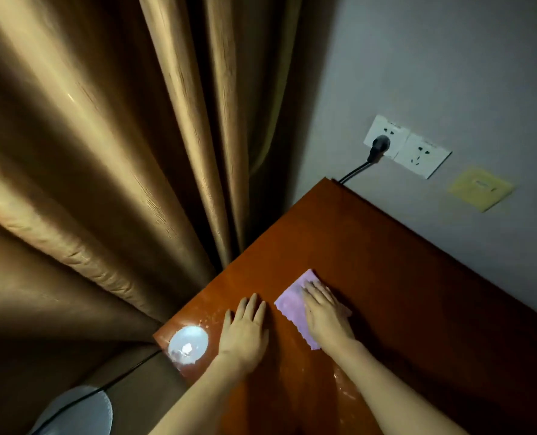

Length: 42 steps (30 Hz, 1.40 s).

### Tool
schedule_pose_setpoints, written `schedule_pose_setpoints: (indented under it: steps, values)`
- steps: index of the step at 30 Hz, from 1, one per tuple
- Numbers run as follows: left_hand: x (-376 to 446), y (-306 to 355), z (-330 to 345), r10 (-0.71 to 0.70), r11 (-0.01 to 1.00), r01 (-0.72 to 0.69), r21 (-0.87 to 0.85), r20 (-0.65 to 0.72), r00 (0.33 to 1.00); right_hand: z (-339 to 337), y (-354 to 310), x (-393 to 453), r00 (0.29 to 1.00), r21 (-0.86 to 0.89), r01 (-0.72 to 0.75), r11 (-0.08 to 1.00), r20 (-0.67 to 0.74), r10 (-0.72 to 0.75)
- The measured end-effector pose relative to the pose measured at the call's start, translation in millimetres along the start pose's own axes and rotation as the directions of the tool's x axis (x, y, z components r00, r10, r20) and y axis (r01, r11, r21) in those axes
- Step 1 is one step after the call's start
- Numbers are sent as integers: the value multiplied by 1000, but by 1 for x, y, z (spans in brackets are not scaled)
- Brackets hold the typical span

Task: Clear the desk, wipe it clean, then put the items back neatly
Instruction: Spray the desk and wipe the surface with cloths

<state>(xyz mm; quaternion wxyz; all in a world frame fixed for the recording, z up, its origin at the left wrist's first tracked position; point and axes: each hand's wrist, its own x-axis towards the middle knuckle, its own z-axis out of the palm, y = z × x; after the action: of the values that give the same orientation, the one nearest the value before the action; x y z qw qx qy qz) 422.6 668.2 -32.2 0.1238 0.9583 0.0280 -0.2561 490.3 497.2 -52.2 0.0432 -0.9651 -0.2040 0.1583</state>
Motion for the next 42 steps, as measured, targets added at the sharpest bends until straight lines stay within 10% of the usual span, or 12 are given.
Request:
schedule_pose_setpoints:
  steps: [5, 17, 24, 33, 42]
  values:
    - [15, -8, 21, 31, 999, -28, 42, -63, 998, 13, -15, 12, 992, -28, -57, 998, 111, 60]
    - [107, 5, -6, 62, 998, -61, 12, -162, 985, -10, 42, 124, 973, -122, -184, 975, -161, 163]
    - [160, 15, -17, -13, 999, 29, 41, -344, 939, -8, 69, 134, 993, -154, 9, 988, -112, -27]
    - [177, 17, -1, -36, 997, 65, 43, -478, 877, -32, 105, 211, 946, -87, -275, 958, -205, 253]
    - [178, 14, 1, -49, 996, 78, 44, -466, 883, -35, 120, 184, 995, -210, -66, 975, -94, 47]
